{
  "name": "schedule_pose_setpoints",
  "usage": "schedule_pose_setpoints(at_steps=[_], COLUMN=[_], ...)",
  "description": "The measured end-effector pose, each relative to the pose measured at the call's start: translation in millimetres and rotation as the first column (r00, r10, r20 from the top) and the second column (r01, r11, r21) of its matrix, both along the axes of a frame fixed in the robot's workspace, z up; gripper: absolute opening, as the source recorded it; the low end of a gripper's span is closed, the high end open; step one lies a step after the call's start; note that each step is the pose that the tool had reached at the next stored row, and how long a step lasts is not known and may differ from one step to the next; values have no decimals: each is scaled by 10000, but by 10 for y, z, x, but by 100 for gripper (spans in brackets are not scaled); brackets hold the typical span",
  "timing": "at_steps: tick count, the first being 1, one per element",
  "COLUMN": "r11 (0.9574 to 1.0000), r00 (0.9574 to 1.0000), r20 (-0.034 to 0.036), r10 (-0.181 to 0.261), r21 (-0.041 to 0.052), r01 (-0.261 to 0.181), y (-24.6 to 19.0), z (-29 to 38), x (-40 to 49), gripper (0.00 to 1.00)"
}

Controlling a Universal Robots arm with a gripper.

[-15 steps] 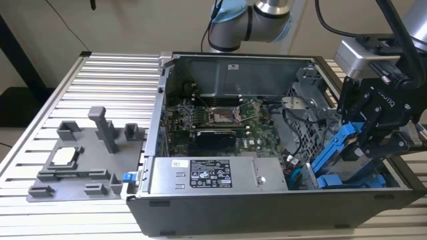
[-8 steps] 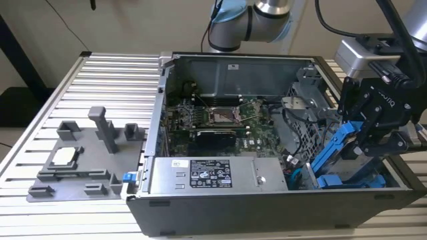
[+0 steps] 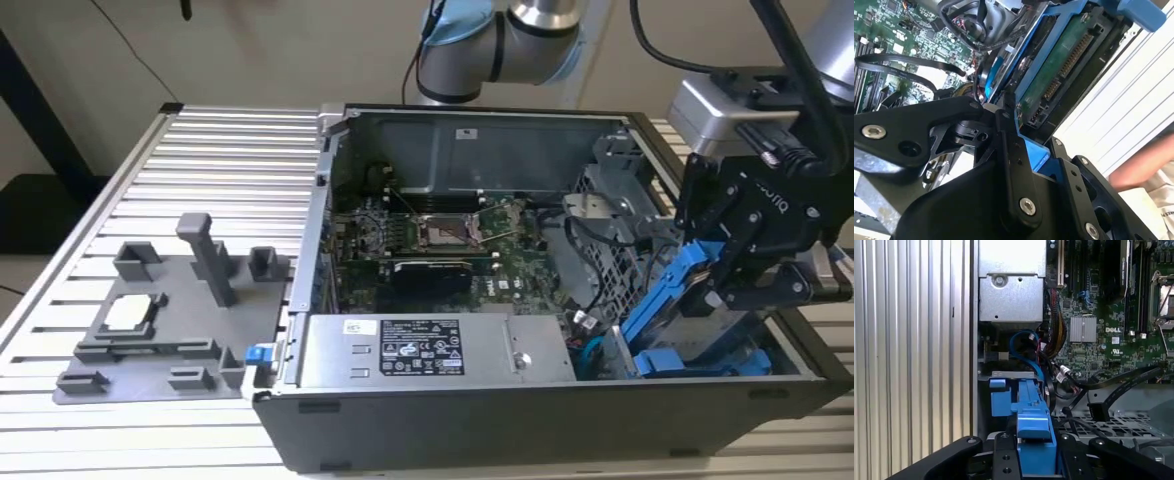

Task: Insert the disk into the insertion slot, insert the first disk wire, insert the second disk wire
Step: 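Insert the disk into the insertion slot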

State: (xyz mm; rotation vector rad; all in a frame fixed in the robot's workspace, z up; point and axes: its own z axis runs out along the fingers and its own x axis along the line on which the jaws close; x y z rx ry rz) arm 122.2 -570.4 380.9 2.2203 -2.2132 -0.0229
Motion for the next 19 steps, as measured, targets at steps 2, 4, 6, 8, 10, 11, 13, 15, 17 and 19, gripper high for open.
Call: schedule_pose_setpoints(at_steps=[2, 4, 6, 8, 10, 11, 13, 15, 17, 19], r11=[10000, 10000, 10000, 10000, 10000, 10000, 10000, 10000, 10000, 10000], r00=[10000, 10000, 10000, 10000, 10000, 10000, 10000, 10000, 10000, 10000], r20=[6, 9, 11, 11, 12, 12, 12, 12, 11, 74], r10=[0, -2, 0, 1, -1, 0, -1, 3, 11, 42], r21=[6, 5, 7, 19, 9, 10, 6, 3, 2, 6], r01=[0, 2, 0, -1, 1, 0, 1, -3, -11, -42], y=[15, 34, 43, 45, 44, 44, 45, 44, 44, 44], z=[2, 1, -1, -3, -1, 1, 17, 43, 54, 54], x=[-5, -13, -17, -19, -20, -20, -20, -20, -20, -21], gripper=[32, 32, 32, 32, 33, 39, 39, 39, 39, 39])
